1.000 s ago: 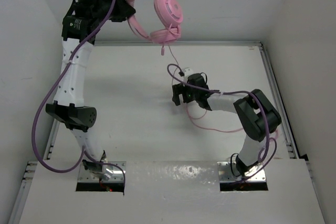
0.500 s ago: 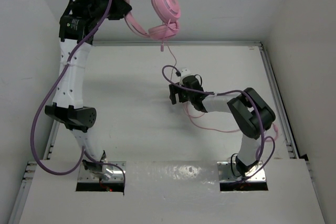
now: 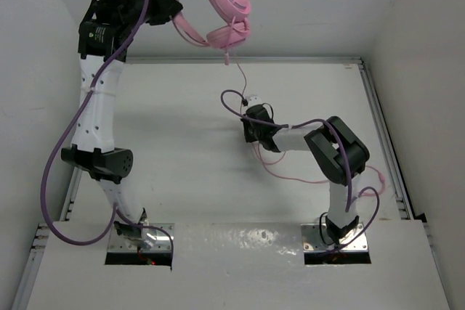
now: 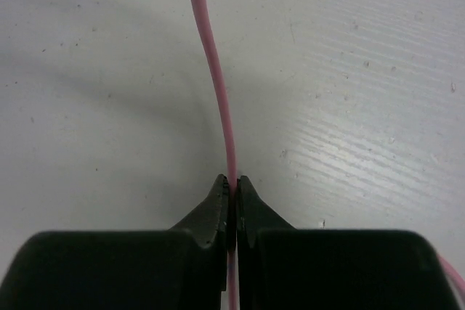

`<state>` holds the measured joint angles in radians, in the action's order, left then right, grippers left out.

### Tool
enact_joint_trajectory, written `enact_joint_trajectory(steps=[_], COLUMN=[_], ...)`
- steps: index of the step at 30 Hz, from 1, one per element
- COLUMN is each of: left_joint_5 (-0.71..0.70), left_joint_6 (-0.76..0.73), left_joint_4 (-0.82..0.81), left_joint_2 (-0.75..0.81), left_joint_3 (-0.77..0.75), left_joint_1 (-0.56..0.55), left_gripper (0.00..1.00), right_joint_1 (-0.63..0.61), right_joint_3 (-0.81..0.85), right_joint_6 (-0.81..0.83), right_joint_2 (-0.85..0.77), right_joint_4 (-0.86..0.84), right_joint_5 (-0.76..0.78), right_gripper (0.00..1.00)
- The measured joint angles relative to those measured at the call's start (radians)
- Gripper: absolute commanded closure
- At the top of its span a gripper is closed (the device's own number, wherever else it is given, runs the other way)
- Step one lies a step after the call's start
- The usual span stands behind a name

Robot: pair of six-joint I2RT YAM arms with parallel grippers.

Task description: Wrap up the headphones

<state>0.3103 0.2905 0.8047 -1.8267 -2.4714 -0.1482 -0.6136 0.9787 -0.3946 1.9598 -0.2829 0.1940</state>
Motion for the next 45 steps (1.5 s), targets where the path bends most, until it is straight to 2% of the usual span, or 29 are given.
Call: enact_joint_trajectory(steps=[5,10,15,21,25,28,35,41,45], left_joint_5=[-0.031,-0.018,-0.011,-0.158,-0.282,-0.383,-0.554,-0.557,-0.521], left_joint_6=[0.009,0.101,0.222,0.219,0.133,0.038,-0.195,-0.412,-0.561], left_joint_4=[-0.009,-0.057,-0.118,-0.12,-0.14,-0.217,-0.394,-0.499,-0.549], left_joint_2=[0.0,-0.011,-0.097,-0.224,-0.24,-0.238,-0.216,-0.165,-0.087], left_joint_3=[0.009,0.079,0.159,0.204,0.251,0.301,0.484,0.68,0.856], left_joint_1=[0.01,0.075,0.167,0.194,0.187,0.18,0.169,0.161,0.11], left_gripper=[1.0,1.0,1.0,1.0,1.0,1.0,1.0,1.0,1.0], right_joint_1=[-0.016,-0.112,-0.279,-0.42,-0.423,-0.418,-0.416,-0.402,-0.322], right_joint_3=[-0.113,-0.163,-0.079,0.144,0.328,0.445,0.607,0.712,0.715], right_joint_6=[0.027,0.09,0.183,0.249,0.267,0.28,0.303,0.348,0.367], right_joint_2=[-0.095,-0.239,-0.278,-0.276,-0.285,-0.312,-0.383,-0.394,-0.418], right_joint_4=[-0.006,0.064,0.183,0.363,0.455,0.521,0.627,0.691,0.723], right_joint_5=[-0.047,-0.154,-0.265,-0.395,-0.403,-0.379,-0.304,-0.172,-0.081], right_gripper=[1.0,1.0,1.0,1.0,1.0,1.0,1.0,1.0,1.0])
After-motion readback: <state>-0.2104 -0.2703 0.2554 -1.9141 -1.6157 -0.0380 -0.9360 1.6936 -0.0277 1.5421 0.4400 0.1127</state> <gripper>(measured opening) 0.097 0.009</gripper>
